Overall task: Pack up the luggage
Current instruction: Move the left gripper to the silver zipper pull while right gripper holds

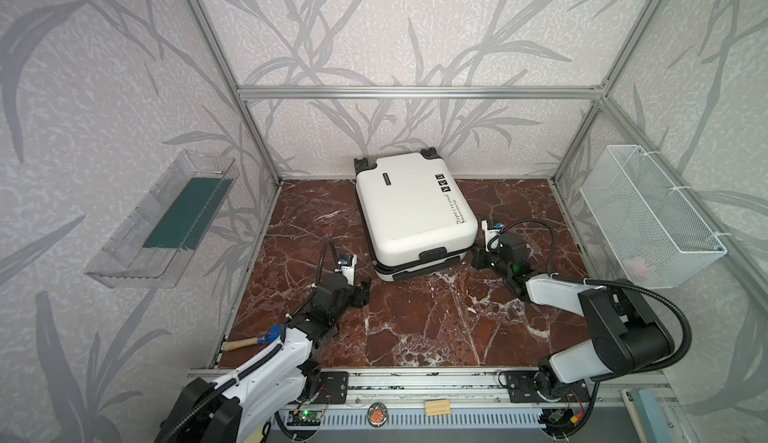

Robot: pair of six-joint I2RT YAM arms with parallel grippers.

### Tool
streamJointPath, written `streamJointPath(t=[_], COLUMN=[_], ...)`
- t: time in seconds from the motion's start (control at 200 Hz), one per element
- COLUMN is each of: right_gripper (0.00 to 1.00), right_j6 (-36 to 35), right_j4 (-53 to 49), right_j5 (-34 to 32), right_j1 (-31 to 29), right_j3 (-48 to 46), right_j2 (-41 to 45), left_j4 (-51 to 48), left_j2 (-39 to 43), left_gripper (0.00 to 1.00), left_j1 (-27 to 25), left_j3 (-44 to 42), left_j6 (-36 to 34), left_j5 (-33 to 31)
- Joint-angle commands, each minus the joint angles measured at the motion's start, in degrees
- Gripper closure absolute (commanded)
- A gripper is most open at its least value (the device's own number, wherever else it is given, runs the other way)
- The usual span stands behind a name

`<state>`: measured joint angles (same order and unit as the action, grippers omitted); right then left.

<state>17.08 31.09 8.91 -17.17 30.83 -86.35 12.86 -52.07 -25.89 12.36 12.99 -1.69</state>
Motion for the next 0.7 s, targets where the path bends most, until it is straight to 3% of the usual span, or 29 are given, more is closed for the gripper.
streamJointPath(t=[0.0,0.5,0.615,0.695], right_gripper=[1.00,1.00,1.00,1.00], right_j6=[1.0,2.2,2.2,2.3], right_j4=[0.0,1.4,1.6,1.6], right_j5=[-0.7,1.4,1.5,1.7], right_j1=[1.6,2.7,2.7,2.8], right_j3=[2.0,1.9,1.8,1.8], right_j2=[-0.8,-1.9,-1.8,-1.9], left_j4=[1.7,5.2,6.5,6.8], left_j2=[-3.0,-12.4,-13.0,-13.1], left_gripper=[0.32,0.38,0.42,0.50], left_j1=[-0.3,-0.1,-0.1,0.1], left_j3=[3.2,9.4,9.6,10.1], left_j6=[-3.8,-10.5,-9.5,-10.4], left_j5=[2.0,9.8,7.2,8.2])
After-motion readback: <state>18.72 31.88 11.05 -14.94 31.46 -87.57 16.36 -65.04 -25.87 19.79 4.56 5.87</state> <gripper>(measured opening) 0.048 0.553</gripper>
